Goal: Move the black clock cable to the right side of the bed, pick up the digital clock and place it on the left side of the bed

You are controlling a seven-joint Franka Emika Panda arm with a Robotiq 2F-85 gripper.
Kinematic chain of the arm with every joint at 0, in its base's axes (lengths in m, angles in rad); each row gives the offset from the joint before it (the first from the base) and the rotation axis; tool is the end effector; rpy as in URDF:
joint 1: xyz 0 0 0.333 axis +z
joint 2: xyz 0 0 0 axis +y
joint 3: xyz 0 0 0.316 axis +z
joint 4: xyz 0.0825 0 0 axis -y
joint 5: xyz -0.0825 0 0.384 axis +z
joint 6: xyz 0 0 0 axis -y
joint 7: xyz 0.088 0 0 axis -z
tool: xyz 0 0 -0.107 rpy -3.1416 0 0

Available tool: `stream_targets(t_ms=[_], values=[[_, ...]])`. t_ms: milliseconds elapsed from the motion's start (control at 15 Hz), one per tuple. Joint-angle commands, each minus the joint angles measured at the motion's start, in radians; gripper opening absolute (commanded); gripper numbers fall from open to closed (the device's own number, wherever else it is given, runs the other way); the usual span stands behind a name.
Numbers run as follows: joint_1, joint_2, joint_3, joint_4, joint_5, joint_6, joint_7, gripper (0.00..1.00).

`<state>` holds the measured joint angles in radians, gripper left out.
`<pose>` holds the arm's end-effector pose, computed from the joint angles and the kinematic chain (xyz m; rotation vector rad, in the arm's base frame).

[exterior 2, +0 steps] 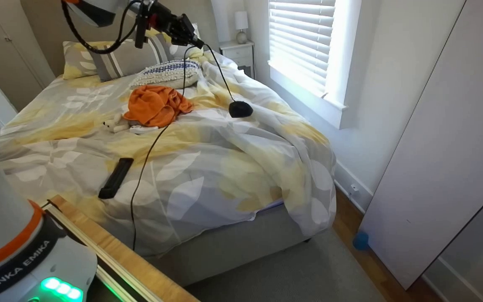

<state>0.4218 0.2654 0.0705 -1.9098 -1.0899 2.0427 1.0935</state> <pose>0.5664 0.2456 0.3722 2.3302 -0.0022 0.7094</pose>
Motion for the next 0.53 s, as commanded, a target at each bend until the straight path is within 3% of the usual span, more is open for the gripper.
stream_targets(t_ms=[0, 467], values=[[-0.076, -0.052, 0.046, -0.076, 0.025, -0.011, 0.022, 0.01], [-0.138, -0.099, 0.071, -0.155, 0.064, -0.021, -0.009, 0.01]])
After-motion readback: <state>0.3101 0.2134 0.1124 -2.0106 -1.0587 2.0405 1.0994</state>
